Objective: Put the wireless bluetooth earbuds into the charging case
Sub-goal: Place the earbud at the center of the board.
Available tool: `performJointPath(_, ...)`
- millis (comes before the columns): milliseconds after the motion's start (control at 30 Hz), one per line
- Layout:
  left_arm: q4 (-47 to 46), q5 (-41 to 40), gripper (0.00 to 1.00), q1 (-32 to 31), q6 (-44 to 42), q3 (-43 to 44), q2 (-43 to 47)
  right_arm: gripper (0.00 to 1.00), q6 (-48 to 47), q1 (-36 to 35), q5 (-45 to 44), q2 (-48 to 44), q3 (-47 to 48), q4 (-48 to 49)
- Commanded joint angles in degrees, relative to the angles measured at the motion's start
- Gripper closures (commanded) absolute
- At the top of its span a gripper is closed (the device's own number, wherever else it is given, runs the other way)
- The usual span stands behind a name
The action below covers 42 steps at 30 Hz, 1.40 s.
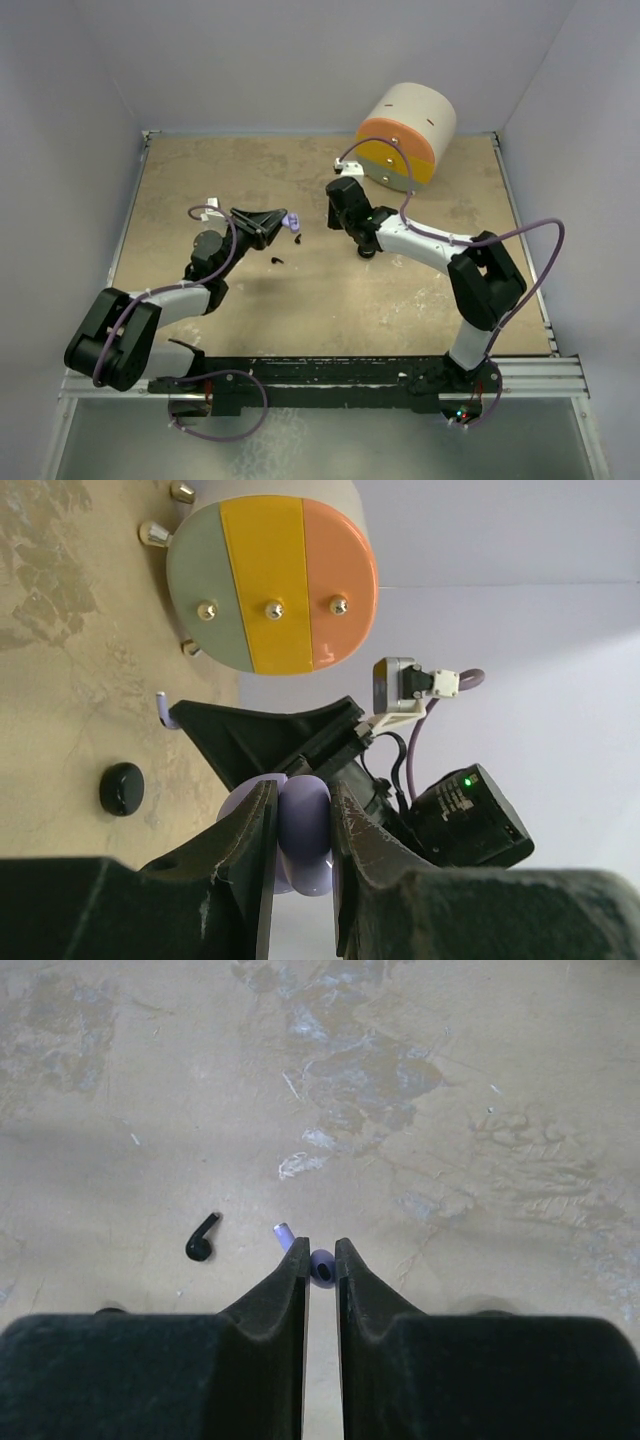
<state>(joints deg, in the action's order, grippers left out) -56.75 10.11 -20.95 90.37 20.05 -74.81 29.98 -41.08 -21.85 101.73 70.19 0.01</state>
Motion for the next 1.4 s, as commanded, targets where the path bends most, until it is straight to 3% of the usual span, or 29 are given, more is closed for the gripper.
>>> performJointPath(0,-8.0,1.3,1.0,0.2,-0.7,1.6,-2.1,0.86,-1.2,0.1,0.5,-2.9,-2.0,-1.6)
performJointPath(400,-10.0,1.4,1.0,0.2,-0.1,-1.3,-1.5,0.87,1.9,0.0,5.9,-3.4,-10.3,1.9)
performJointPath(867,-10.5,0.9,1.0,0.3,0.9,-4.6,1.2,0.84,1.3,-0.1,11.0,1.9,-6.7,4.8)
performJointPath(1000,-9.8,0.8,1.0,0.3,0.7,-5.0,2.5,0.79,1.0,-0.1,11.5,2.6,-5.5,5.1)
performJointPath(1200,-8.9,0.7,1.0,0.2,0.6,-5.2,3.7,0.62,-0.4,-0.1,13.9,-0.7,-7.2,8.4)
performJointPath(1367,-8.8,0.9,1.0,0.3,0.7,-5.0,3.7,0.58,-1.9,-0.1,14.2,-5.1,-12.1,12.0)
